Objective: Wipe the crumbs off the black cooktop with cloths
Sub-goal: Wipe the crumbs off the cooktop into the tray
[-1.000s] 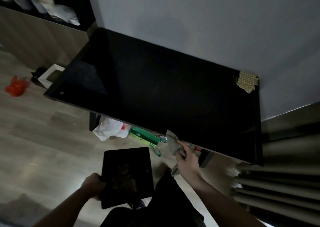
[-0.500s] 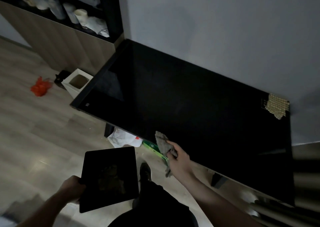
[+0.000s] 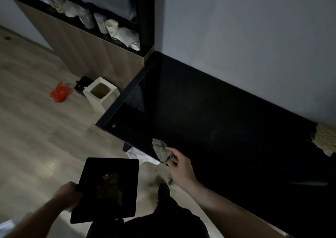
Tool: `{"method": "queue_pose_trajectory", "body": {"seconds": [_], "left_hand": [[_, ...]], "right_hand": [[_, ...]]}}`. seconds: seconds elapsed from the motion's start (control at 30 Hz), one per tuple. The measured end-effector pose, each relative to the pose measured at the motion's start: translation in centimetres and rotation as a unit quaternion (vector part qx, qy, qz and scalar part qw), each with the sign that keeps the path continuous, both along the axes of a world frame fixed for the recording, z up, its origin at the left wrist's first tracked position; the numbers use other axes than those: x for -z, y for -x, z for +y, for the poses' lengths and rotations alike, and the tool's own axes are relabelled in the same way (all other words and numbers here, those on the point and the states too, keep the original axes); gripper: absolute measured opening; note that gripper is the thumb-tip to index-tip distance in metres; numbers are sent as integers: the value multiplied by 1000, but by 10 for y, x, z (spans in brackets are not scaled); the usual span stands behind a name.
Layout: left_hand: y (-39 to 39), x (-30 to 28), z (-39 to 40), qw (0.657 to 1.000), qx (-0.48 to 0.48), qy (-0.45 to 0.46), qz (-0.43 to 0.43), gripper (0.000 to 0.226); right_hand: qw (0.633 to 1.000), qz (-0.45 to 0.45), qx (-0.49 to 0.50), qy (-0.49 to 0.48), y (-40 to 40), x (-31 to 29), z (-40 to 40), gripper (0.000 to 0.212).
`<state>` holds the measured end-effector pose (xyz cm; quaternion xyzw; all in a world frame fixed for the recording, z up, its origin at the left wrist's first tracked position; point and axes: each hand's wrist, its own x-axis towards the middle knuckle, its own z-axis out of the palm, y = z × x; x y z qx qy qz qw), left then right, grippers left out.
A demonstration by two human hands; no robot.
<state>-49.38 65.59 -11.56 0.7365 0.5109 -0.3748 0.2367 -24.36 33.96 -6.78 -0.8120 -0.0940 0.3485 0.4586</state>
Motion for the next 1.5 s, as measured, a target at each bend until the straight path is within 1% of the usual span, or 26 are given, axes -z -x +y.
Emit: {"method": "queue_pose_trajectory", "body": {"seconds": [0.17, 0.23, 0.3, 0.37, 0.43, 0.57, 0.63, 0.83, 0.97, 1.03, 1.13, 1.23, 1.4, 1.5], "left_hand": [[-11, 18, 80, 999, 41, 17, 5, 23], [-13, 21, 131, 997, 69, 28, 16, 22], [-21, 30, 142, 995, 89, 35, 7, 20], [-27, 31, 176, 992, 121, 45, 12, 22], [-32, 34, 211, 988, 142, 51, 12, 27], [-51, 30, 267, 984, 176, 37, 7, 32], [-66, 29, 291, 982, 188, 27, 11, 33], [-106, 41, 350, 982, 186, -8, 42, 31], [-141, 38, 385, 988, 147, -31, 37, 21], [-156, 43, 403, 991, 126, -40, 32, 20], [-182, 65, 426, 994, 103, -26, 22, 19], [-219, 97, 439, 993, 117, -7, 25, 21], [-289, 187, 449, 988, 139, 25, 62, 25], [-329, 232, 435, 984, 168, 47, 47, 22]], "right_hand": [[999, -25, 35, 16, 10, 3, 59, 43], [997, -36, 63, 31, 23, 6, 103, 44], [995, -58, 73, 43, 28, 3, 109, 46], [990, -81, 99, 63, 36, 5, 136, 46], [988, -65, 119, 77, 47, -2, 166, 47], [984, -44, 160, 67, 58, -5, 208, 62], [982, -50, 171, 62, 56, -5, 223, 59], [982, -33, 179, 43, 19, 1, 259, 61], [980, -30, 194, 21, -13, 3, 281, 57], [977, -44, 210, 20, -27, 4, 293, 56], [971, -82, 224, 36, -49, 9, 310, 60], [961, -115, 244, 56, -73, 20, 327, 65], [932, -194, 286, 107, -118, 52, 348, 69], [918, -215, 310, 124, -149, 76, 357, 68]]}}
